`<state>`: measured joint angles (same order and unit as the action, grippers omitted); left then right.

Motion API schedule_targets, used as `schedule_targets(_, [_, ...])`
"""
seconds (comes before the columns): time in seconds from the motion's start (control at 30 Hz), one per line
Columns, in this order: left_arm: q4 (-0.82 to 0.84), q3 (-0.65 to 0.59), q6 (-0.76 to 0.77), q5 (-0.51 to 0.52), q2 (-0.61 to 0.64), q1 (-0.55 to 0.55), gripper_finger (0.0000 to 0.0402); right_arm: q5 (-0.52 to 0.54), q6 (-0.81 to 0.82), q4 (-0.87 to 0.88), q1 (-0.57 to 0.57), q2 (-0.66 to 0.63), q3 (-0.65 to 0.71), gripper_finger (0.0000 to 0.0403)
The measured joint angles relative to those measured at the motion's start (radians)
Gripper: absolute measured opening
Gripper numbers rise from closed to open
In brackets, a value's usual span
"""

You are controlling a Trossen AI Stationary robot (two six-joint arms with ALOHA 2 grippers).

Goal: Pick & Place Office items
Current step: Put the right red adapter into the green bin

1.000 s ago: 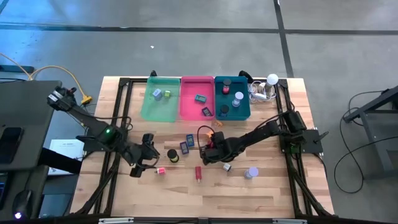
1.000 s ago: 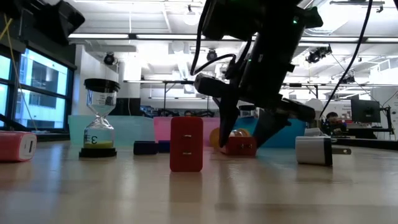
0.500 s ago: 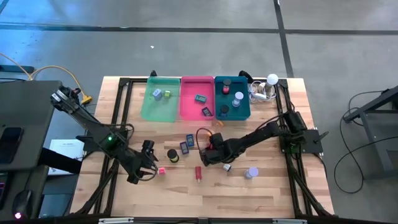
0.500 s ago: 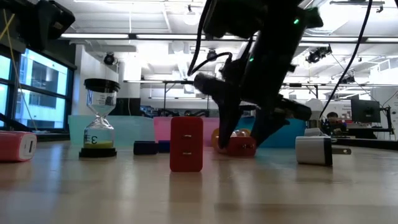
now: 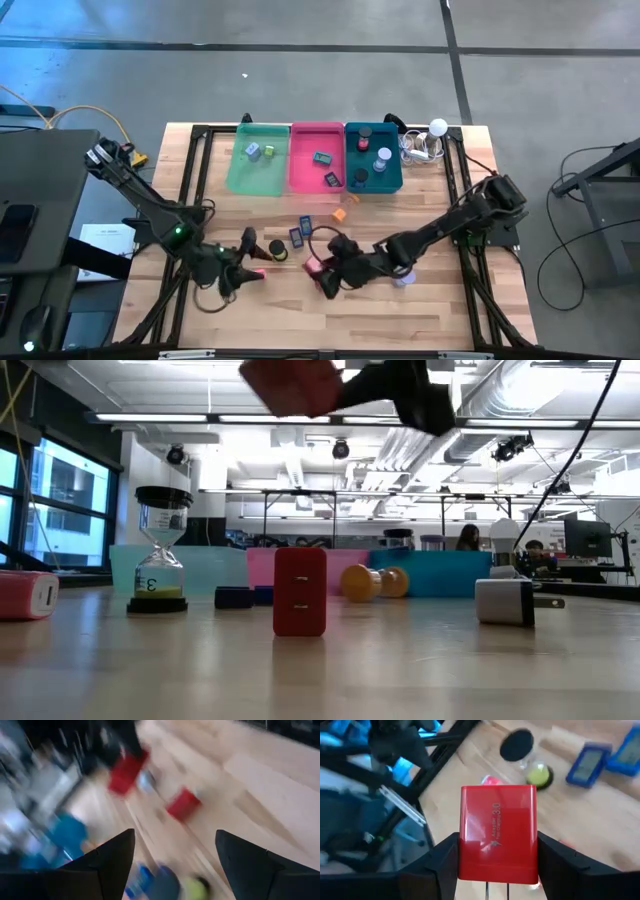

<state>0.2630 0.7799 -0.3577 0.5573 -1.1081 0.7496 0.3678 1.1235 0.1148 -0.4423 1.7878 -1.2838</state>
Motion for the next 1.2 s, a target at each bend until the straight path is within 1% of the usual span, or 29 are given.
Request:
schedule_targets(0.1, [-0.097, 0.000, -0.175, 0.001, -0.007, 0.015, 0.0271, -0.033, -0.070, -0.102, -0.004, 0.002, 0.001, 0.0204])
schedule_targets(0.17, [-0.163, 0.001, -0.257, 0.000, -0.024, 0.016, 0.0271, -0.045, -0.096, -0.122, -0.005, 0.001, 0.001, 0.0204])
schedule_targets(0.23, [-0.192, -0.001, -0.333, 0.004, -0.045, 0.020, 0.0271, -0.062, -0.107, -0.131, -0.005, 0.002, 0.001, 0.0204])
schedule_targets(0.4, [-0.331, 0.000, -0.473, 0.012, -0.135, -0.003, 0.0271, -0.096, -0.131, -0.151, -0.005, 0.002, 0.001, 0.0204])
schedule_targets(0.47, [-0.381, 0.000, -0.505, 0.039, -0.172, -0.022, 0.0271, -0.115, -0.135, -0.172, -0.005, 0.002, 0.001, 0.0204])
schedule_targets(0.63, [-0.561, -0.001, -0.614, 0.099, -0.259, -0.048, 0.0271, -0.117, -0.150, -0.174, -0.016, 0.002, 0.000, 0.0204])
schedule_targets(0.73, [-0.631, 0.000, -0.659, 0.110, -0.268, -0.048, 0.0271, -0.117, -0.153, -0.173, -0.023, 0.002, 0.000, 0.0204])
schedule_targets(0.83, [-0.691, 0.001, -0.668, 0.092, -0.276, -0.053, 0.0271, -0.117, -0.156, -0.172, -0.030, 0.002, 0.000, 0.0204])
schedule_targets(0.9, [-0.720, 0.001, -0.665, 0.050, -0.287, -0.061, 0.0271, -0.117, -0.160, -0.172, -0.030, 0.002, 0.000, 0.0204])
schedule_targets(1.03, [-0.711, 0.001, -0.655, -0.051, -0.314, -0.092, 0.0271, -0.116, -0.163, -0.172, -0.029, 0.002, 0.000, 0.0204])
schedule_targets(1.2, [-0.727, 0.001, -0.641, -0.062, -0.331, -0.113, 0.0271, -0.117, -0.171, -0.172, -0.029, 0.002, 0.000, 0.0204])
